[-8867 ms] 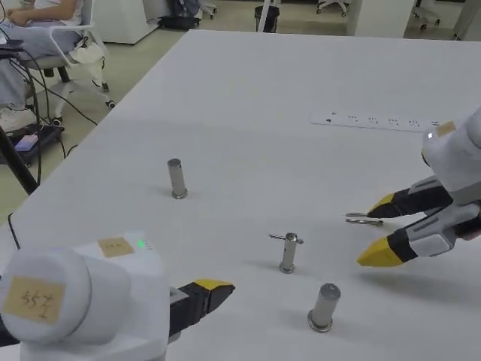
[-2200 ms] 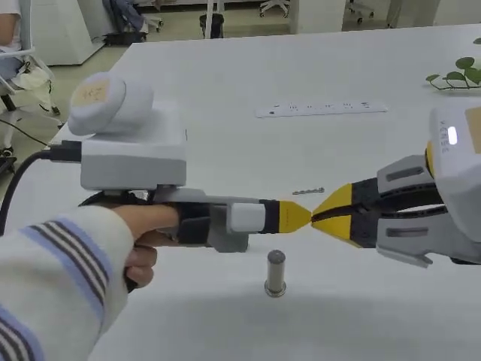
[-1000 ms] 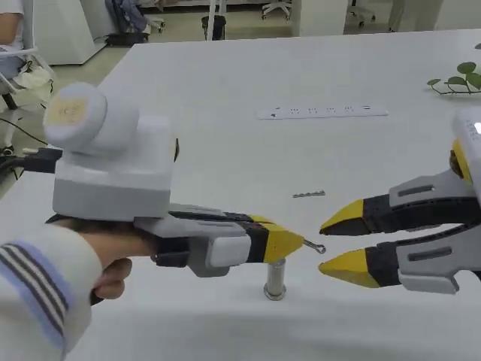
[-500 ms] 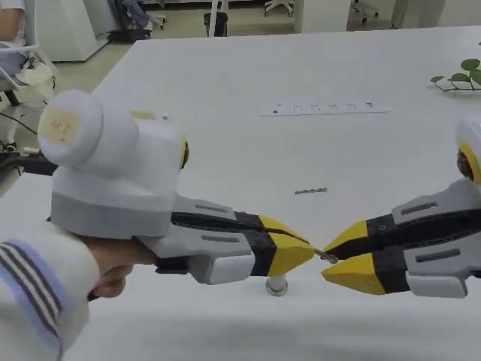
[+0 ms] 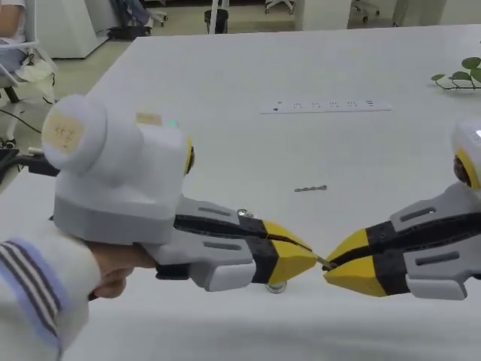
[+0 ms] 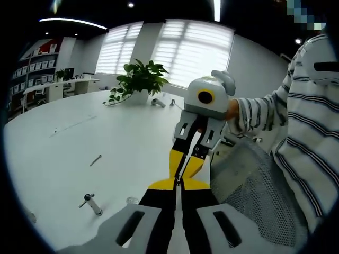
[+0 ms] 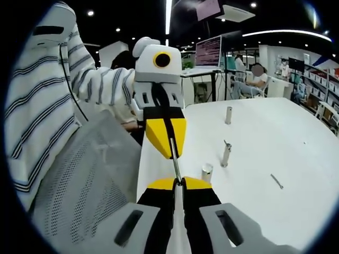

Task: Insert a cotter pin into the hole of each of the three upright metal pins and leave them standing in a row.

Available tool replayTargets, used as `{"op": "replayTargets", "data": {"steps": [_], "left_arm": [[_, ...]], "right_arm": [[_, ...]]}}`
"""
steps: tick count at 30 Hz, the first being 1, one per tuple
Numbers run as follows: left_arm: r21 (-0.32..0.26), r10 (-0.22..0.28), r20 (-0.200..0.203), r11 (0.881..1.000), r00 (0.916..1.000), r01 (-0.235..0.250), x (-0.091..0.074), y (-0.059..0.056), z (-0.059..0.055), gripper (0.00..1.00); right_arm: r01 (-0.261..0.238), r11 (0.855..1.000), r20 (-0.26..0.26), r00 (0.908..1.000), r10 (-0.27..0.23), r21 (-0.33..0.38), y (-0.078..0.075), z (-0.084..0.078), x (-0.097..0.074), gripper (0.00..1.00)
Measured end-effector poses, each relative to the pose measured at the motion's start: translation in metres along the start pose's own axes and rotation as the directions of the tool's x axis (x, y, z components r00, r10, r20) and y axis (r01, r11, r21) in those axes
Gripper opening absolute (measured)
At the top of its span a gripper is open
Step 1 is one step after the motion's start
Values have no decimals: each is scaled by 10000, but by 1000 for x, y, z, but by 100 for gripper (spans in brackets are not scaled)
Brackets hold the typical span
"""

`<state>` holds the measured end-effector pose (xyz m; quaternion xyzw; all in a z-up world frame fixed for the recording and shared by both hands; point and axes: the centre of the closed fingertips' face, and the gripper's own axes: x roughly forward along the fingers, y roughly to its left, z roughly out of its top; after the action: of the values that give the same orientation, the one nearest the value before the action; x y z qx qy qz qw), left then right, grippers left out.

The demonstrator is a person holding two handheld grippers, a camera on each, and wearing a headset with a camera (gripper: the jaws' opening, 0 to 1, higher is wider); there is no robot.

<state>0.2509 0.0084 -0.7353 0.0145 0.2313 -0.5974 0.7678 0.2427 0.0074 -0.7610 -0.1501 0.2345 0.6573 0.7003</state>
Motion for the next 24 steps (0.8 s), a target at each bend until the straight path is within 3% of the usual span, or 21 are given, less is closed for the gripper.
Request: {"op": "replayTargets", "data": {"steps": [9, 14, 24], "left_arm": [[681, -205, -673, 9974, 9975, 251, 1, -3, -15, 0], [920, -329, -1023, 9949, 9942, 424, 5, -6, -24, 0], [627, -191, -757, 9977, 9969, 239, 8, -3, -30, 1]], "right_arm": [[-327, 9994, -392, 9987, 323, -113, 6, -4, 1, 5], [-582, 9979, -910, 9943, 556, -270, 11, -11, 2, 4], [-490, 9981, -1199, 9918, 442, -375, 7, -14, -1, 4]]}}
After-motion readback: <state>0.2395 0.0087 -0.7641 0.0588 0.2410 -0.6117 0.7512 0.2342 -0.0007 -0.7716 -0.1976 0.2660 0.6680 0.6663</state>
